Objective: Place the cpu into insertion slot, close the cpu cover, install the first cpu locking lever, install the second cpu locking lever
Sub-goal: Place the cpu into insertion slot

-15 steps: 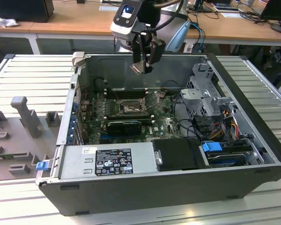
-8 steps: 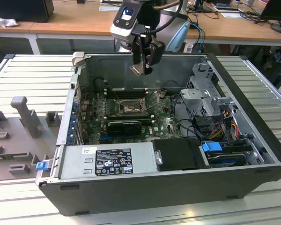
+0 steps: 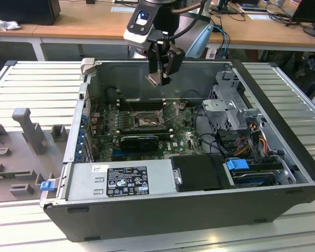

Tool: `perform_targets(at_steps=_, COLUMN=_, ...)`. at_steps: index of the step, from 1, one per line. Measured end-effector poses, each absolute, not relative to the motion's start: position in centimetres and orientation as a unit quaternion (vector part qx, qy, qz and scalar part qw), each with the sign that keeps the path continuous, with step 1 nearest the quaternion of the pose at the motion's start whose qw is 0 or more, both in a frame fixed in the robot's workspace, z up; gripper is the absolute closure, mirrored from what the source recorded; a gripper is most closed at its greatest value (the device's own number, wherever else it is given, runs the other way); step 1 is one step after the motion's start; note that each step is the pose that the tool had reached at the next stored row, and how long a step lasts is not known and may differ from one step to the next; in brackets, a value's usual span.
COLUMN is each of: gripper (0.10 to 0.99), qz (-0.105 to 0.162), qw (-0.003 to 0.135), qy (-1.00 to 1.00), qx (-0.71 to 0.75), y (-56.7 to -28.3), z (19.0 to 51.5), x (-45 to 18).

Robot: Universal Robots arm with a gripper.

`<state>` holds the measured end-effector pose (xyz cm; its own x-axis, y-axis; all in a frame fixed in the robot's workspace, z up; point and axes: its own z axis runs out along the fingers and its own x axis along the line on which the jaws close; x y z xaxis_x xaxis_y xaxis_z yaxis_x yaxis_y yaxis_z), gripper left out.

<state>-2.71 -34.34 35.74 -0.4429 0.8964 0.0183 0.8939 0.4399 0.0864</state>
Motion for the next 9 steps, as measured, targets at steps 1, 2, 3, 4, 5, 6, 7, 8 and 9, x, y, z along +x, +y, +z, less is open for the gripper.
perform_targets(at_steps=1, gripper=0.553, qz=0.042, qw=0.015, qy=0.848, qx=0.528, y=-34.34, z=35.66, x=-2.71)
perform_targets(at_steps=2, gripper=0.553, qz=0.041, qw=0.015, qy=0.848, qx=0.529, y=-34.34, z=35.61, x=-2.71)
perform_targets(at_steps=3, gripper=0.553, qz=0.042, qw=0.015, qy=0.847, qx=0.53, y=-34.34, z=35.56, x=-2.71)
perform_targets(at_steps=4, gripper=0.553, qz=0.041, qw=0.015, qy=0.846, qx=0.532, y=-34.34, z=35.53, x=-2.71)
perform_targets(at_steps=5, gripper=0.553, qz=0.041, qw=0.015, qy=0.844, qx=0.534, y=-34.34, z=35.52, x=-2.71)
perform_targets(at_steps=6, gripper=0.553, qz=0.041, qw=0.016, qy=0.842, qx=0.538, y=-34.34, z=35.48, x=-2.71)
perform_targets(at_steps=7, gripper=0.553, qz=0.041, qw=0.016, qy=0.839, qx=0.542, y=-34.34, z=35.45, x=-2.71)
perform_targets(at_steps=8, gripper=0.553, qz=0.041, qw=0.016, qy=0.837, qx=0.546, y=-34.34, z=35.44, x=-2.71)
perform_targets(at_steps=9, gripper=0.553, qz=0.041, qw=0.016, qy=0.833, qx=0.552, y=-34.34, z=35.41, x=-2.71)
